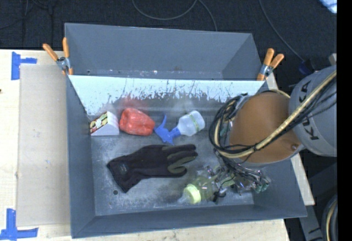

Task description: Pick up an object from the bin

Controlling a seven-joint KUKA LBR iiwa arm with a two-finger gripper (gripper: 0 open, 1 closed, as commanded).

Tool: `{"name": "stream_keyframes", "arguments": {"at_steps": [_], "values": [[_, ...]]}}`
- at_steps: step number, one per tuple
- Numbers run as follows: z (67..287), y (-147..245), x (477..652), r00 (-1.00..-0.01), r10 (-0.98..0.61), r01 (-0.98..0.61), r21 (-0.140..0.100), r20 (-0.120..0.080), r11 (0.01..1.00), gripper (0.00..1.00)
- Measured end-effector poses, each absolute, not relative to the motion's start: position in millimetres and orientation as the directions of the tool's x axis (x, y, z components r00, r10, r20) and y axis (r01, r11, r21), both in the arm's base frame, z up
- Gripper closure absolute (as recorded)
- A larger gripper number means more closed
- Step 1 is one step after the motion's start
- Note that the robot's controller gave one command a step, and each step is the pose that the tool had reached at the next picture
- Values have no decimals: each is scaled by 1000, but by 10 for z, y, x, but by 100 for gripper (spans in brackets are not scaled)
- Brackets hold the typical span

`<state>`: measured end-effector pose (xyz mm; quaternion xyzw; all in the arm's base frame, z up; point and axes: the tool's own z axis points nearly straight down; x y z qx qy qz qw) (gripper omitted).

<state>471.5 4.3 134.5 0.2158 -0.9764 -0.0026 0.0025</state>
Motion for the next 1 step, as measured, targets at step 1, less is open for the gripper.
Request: {"name": "stream_keyframes", "arguments": {"at_steps": [1], "values": [[1220, 43, 4698, -907, -422, -422, 10, 12, 907, 100]]}}
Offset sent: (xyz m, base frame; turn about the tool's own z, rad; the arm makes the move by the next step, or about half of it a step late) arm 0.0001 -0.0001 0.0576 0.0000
